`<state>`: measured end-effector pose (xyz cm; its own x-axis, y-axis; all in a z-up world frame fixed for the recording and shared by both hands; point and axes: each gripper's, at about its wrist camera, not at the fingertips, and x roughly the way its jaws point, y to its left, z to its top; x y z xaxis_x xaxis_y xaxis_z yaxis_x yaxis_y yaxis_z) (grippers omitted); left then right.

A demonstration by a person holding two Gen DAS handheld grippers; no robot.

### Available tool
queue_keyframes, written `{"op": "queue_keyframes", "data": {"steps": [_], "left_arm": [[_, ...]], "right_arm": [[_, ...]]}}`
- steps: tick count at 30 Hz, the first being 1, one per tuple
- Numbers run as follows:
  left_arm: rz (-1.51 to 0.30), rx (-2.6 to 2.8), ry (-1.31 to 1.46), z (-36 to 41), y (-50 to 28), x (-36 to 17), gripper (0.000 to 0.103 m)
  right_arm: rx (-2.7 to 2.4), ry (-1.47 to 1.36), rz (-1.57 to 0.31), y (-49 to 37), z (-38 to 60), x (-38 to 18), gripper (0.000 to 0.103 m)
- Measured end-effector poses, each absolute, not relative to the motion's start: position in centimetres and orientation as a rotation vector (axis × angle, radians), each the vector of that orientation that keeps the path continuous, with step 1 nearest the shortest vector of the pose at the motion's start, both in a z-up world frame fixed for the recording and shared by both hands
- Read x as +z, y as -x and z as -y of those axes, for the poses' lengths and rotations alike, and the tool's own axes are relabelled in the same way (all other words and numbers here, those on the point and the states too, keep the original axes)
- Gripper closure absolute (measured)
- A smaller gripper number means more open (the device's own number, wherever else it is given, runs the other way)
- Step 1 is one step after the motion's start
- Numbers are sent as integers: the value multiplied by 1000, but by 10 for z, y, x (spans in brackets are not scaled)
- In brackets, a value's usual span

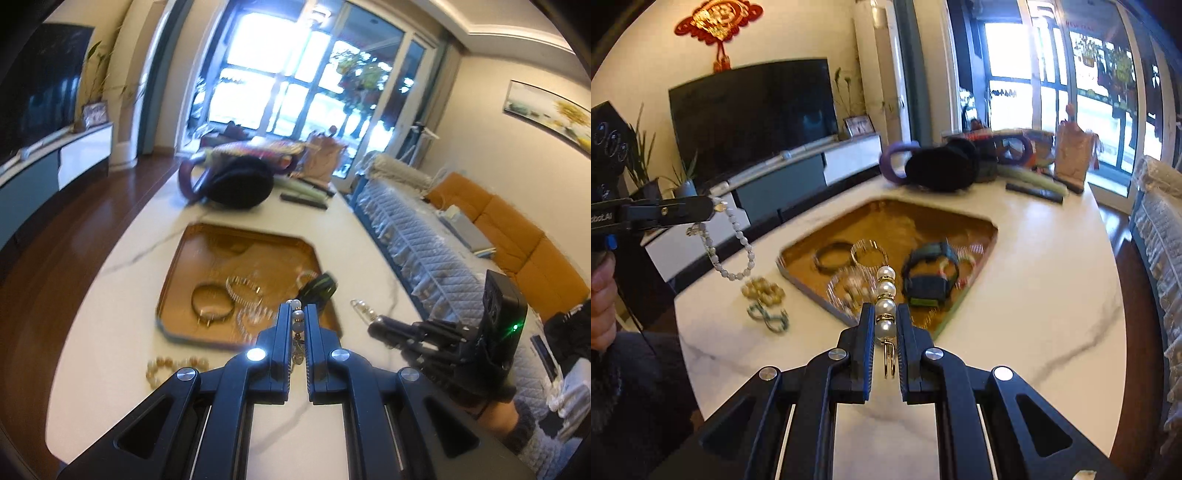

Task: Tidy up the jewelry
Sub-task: 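Carry the white-green bracelet with the left tool while the right carries the brooch pin over the tray, then open the left tool over the tray while the right releases the brooch pin into it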

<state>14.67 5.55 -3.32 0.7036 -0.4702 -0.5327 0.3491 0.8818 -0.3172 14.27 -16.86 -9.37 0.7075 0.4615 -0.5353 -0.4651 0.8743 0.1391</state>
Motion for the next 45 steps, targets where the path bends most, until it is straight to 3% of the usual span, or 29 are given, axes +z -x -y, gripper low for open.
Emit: {"op": "queue_keyframes", "data": {"steps": [9,16,25,36,45], "left_arm": [[-553,-485,150,-54,-162,12,96],[-513,-446,92,-45,-191,14,96],[-542,-369,76,-51,-249,-31,96],[-705,-293,59,-62,-317,-98,97],[-789,-240,3,-64,-337,-137,97]], "right_arm": [[553,60,-477,-150,145,-40,93],[553,75,-414,-179,131,-15,93],[536,45,-499,-229,121,-53,93],[521,52,-631,-267,104,-100,93],[450,78,-707,-279,94,-131,93]]}}
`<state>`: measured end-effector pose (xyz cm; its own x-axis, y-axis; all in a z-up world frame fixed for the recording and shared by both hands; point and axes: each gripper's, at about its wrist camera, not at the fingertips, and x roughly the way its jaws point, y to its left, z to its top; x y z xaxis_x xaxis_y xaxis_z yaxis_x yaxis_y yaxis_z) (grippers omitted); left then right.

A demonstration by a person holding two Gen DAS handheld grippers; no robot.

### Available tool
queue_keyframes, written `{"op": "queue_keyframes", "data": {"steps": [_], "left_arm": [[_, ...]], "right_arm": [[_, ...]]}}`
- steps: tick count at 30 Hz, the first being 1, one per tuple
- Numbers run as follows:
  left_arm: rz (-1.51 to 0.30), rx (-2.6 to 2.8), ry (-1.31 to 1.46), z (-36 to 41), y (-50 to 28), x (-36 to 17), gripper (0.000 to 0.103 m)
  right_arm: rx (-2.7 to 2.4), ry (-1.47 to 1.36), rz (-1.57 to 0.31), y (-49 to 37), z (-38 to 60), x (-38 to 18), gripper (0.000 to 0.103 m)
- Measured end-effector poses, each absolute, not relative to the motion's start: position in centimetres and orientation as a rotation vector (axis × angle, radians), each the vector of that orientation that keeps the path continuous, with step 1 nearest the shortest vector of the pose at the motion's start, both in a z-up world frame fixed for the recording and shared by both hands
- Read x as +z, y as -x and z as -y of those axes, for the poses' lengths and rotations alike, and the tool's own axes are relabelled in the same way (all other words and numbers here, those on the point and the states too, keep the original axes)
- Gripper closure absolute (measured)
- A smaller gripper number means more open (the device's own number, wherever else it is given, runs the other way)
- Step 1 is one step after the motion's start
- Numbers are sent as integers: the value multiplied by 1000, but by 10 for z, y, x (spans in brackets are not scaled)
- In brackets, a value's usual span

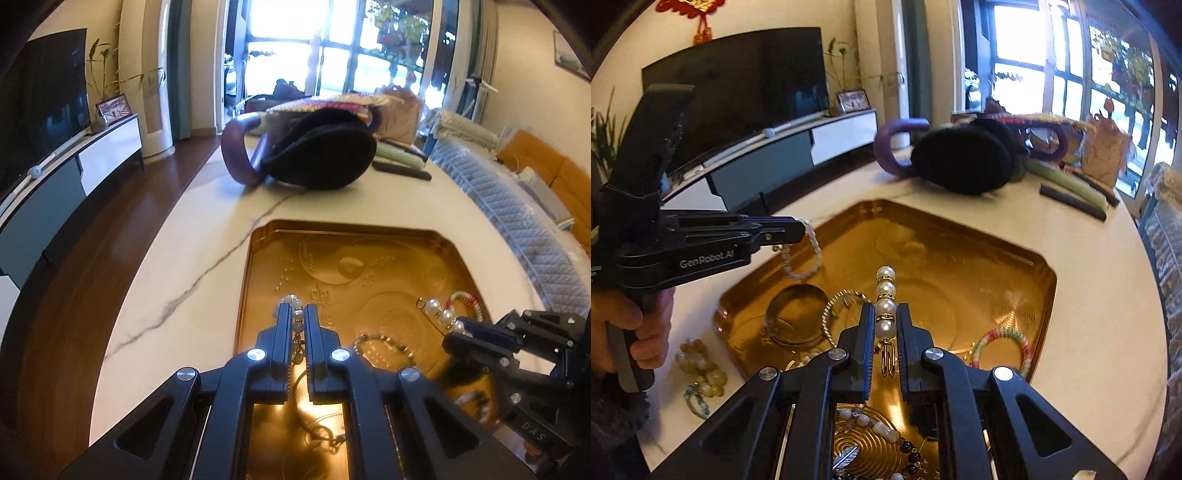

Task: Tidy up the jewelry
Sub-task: 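Open the left tool over the tray while the right releases the brooch pin into it, then grasp the green bead bracelet on the table with the right tool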

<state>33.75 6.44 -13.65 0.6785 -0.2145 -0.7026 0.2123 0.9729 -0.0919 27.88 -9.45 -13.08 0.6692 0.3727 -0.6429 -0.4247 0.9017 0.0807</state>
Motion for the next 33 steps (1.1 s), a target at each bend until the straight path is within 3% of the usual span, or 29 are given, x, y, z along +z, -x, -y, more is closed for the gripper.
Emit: {"op": "queue_keyframes", "data": {"steps": [11,12,13,14,15,16,17,23,33], "left_arm": [[-792,-228,-29,-64,-333,-139,96],[-795,-221,-35,-64,-332,-139,93],[-799,-214,-37,-64,-331,-139,86],[-818,-204,-39,-64,-329,-140,68],[-826,-203,-36,-64,-325,-138,57],[-818,-204,-33,-65,-321,-136,40],[-791,-202,-28,-66,-312,-131,32],[-723,-232,83,-85,-259,-103,22],[-718,-159,120,-126,-185,-111,22]], "right_arm": [[410,105,-717,-278,86,-128,90],[419,93,-716,-278,87,-127,83],[428,68,-709,-276,89,-124,55],[441,43,-685,-272,92,-120,32],[447,29,-666,-270,95,-118,31],[461,9,-650,-266,97,-114,31],[471,-4,-647,-263,97,-112,31],[551,-34,-624,-229,91,-109,31],[771,83,-658,-166,68,-125,32]]}}
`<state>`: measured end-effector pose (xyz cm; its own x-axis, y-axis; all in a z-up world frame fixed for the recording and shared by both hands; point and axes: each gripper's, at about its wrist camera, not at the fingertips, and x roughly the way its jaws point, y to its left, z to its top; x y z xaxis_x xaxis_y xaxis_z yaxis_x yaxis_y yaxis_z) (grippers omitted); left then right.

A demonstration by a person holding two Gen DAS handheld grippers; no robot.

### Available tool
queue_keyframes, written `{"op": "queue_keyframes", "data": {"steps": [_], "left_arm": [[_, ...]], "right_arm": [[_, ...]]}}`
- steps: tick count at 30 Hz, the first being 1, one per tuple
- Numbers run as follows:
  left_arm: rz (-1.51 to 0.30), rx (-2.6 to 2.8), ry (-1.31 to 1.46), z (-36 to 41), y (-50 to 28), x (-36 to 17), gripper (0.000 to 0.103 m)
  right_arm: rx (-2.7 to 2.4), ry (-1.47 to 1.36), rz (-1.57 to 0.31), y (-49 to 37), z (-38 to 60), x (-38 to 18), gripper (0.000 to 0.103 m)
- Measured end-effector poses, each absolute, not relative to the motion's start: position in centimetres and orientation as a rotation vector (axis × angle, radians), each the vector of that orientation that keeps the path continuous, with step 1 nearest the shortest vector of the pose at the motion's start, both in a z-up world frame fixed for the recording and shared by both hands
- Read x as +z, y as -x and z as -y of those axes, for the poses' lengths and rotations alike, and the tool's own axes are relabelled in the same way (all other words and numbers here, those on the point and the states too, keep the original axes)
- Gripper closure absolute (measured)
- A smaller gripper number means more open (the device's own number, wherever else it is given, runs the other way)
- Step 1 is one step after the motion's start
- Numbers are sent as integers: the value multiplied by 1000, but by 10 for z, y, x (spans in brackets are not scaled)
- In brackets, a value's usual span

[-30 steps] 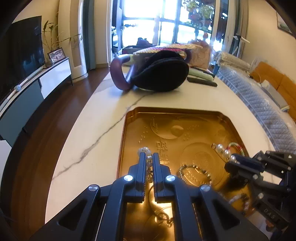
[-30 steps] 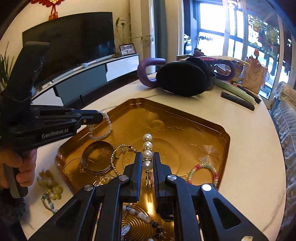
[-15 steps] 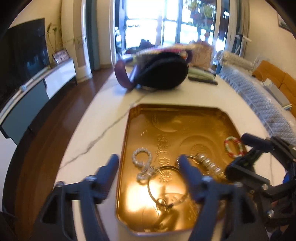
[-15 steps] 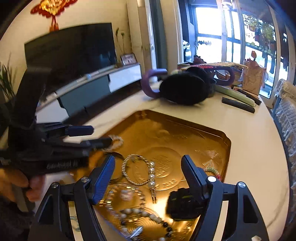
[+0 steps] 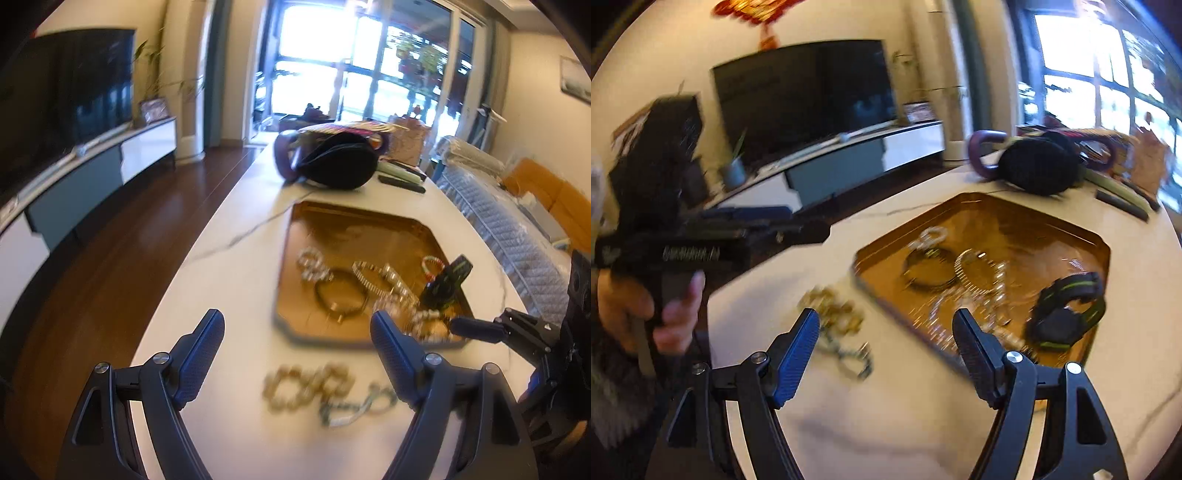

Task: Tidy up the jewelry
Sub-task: 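Grasp the green bead bracelet on the table with the right tool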

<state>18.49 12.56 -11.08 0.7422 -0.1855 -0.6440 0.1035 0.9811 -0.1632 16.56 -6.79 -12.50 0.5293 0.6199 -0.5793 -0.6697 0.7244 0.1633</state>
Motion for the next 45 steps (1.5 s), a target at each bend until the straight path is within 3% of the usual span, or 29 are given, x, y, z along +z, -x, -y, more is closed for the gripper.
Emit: {"op": "queue_keyframes", "data": {"steps": [6,21,27,31,32,35,45], "left_arm": [[-807,-166,171,-136,-171,-139,22],[-888,-194,20,-106,-191,-159,22],[-900,-204,-2,-97,-194,-163,22],[-906,-203,14,-99,-196,-164,22],[-909,-202,14,-99,-196,-165,22],[-913,-202,7,-98,-196,-166,22],[-940,-182,-32,-91,-199,-175,21]], "right_arm": [[845,114,-701,-159,56,-140,41],[856,173,-813,-178,20,-153,44],[836,187,-848,-181,17,-159,56],[835,183,-854,-181,18,-160,88],[851,176,-859,-181,19,-160,92],[869,167,-865,-179,22,-160,96],[731,187,-847,-166,71,-161,97]]}}
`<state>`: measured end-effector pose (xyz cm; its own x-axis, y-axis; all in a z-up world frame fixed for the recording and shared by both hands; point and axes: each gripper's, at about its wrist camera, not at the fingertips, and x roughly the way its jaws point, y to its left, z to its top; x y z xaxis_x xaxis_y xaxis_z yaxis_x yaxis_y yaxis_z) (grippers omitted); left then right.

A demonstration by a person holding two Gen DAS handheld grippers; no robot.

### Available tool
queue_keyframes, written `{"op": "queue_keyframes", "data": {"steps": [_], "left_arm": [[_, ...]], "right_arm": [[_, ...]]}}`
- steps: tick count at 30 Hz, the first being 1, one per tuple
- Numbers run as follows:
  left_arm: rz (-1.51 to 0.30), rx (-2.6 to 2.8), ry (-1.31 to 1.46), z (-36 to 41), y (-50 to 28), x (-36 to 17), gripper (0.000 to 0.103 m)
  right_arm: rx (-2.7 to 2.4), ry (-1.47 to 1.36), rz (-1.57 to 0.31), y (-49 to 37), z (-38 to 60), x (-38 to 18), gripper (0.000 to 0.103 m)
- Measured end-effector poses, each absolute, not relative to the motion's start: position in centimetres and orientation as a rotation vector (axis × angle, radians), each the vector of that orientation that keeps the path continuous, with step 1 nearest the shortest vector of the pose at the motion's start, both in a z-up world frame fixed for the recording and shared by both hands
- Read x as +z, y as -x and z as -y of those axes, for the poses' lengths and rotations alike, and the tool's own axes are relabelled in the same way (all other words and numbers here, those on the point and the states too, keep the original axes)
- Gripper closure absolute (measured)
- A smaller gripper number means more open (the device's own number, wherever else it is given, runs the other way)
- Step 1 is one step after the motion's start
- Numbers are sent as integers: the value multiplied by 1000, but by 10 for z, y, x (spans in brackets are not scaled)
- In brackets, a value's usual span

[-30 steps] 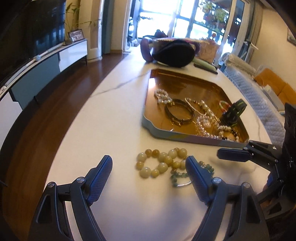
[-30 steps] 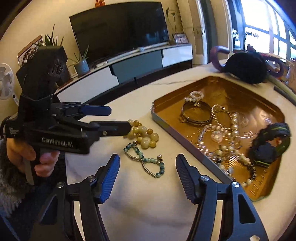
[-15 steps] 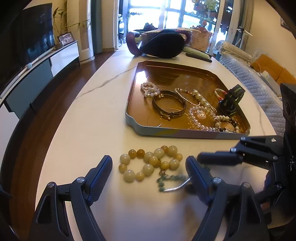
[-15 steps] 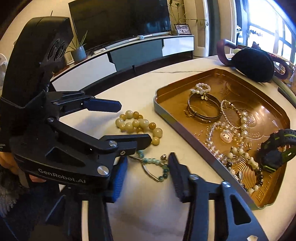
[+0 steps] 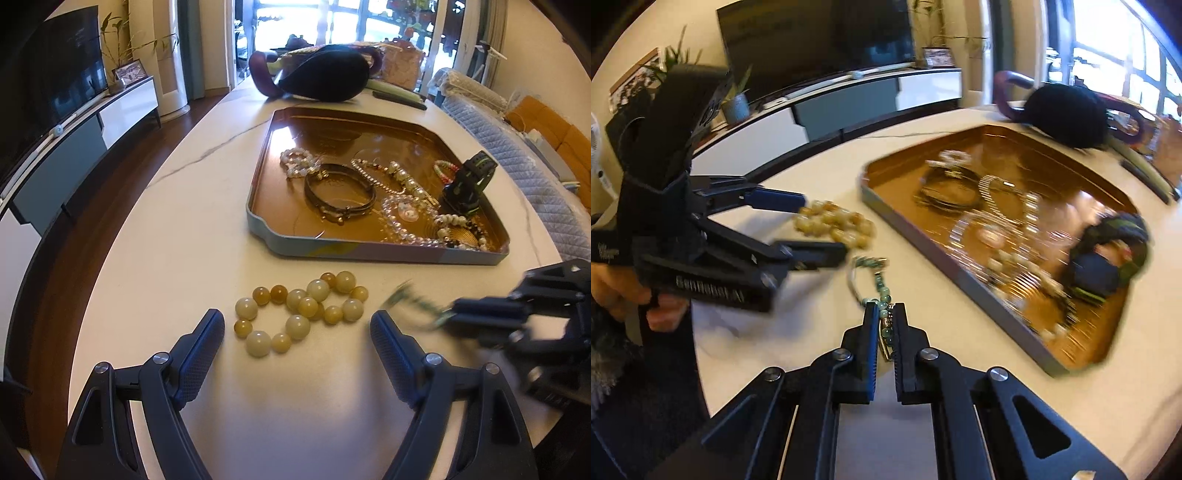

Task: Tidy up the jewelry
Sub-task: 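Grasp the green bead bracelet on the table with the right tool, then close the left tool on the yellow jade bead bracelet while the right holds the green bracelet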

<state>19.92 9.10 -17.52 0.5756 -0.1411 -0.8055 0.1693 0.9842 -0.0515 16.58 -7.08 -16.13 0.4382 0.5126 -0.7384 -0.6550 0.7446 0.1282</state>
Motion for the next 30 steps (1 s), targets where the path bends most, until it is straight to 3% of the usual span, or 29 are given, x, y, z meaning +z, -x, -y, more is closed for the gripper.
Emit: {"op": "queue_keyframes", "data": {"steps": [4,6,8,10,12,19,21,23,24,30], "left_arm": [[-933,-179,-42,-90,-199,-176,24],[-910,-178,-30,-91,-196,-174,41],[-907,-190,-16,-91,-196,-172,82],[-924,-236,26,-91,-193,-170,98],[-925,-296,71,-89,-184,-165,99],[-861,-287,-79,-72,-169,-157,94],[-865,-287,-129,-69,-174,-159,80],[-854,-276,-163,-69,-180,-160,40],[-833,-258,-189,-67,-182,-159,35],[-833,-235,-265,-62,-203,-168,29]], "right_arm": [[670,190,-840,-157,92,-161,97],[654,186,-840,-154,99,-161,97],[638,187,-840,-150,105,-160,97],[636,192,-840,-149,107,-158,97],[636,191,-836,-148,109,-155,97],[640,171,-826,-150,118,-152,96],[648,137,-827,-154,121,-151,91],[651,139,-829,-157,119,-151,86],[651,149,-831,-157,116,-152,84],[678,195,-836,-156,97,-158,73]]}}
